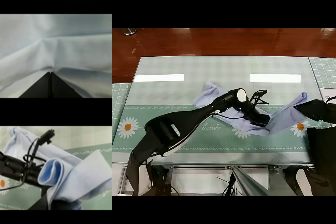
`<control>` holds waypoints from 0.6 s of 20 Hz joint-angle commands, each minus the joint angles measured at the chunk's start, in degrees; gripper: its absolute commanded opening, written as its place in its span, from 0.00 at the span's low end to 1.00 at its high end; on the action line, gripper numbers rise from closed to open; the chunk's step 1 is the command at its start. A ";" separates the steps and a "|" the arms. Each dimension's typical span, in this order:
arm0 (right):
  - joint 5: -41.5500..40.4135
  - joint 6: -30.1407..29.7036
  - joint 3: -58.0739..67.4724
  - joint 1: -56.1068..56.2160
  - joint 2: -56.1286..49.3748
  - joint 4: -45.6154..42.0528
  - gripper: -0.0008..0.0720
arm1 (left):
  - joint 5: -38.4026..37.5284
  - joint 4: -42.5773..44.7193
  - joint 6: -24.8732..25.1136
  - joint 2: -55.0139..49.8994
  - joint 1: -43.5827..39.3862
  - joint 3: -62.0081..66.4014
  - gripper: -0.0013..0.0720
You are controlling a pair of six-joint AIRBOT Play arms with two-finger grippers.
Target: Fold the shirts.
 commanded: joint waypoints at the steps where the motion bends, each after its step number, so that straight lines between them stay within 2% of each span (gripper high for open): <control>1: -0.68 0.59 0.11 0.00 0.26 3.15 0.05 | -2.75 -1.68 1.07 1.07 4.96 3.08 0.05; 3: -3.06 -1.07 2.32 1.03 -1.42 8.41 0.05 | -9.44 -1.55 3.80 3.85 14.10 3.80 0.05; 7: -7.89 -0.50 10.43 12.52 -9.62 9.16 0.05 | -20.83 3.85 3.58 13.68 35.43 3.39 0.05; 9: -14.47 0.20 14.69 23.50 -15.30 9.07 0.05 | -21.00 4.33 3.67 22.08 44.61 0.81 0.05; 12: -22.51 0.83 22.16 37.75 -27.41 9.09 0.05 | -17.90 4.42 6.99 37.70 53.96 -6.86 0.05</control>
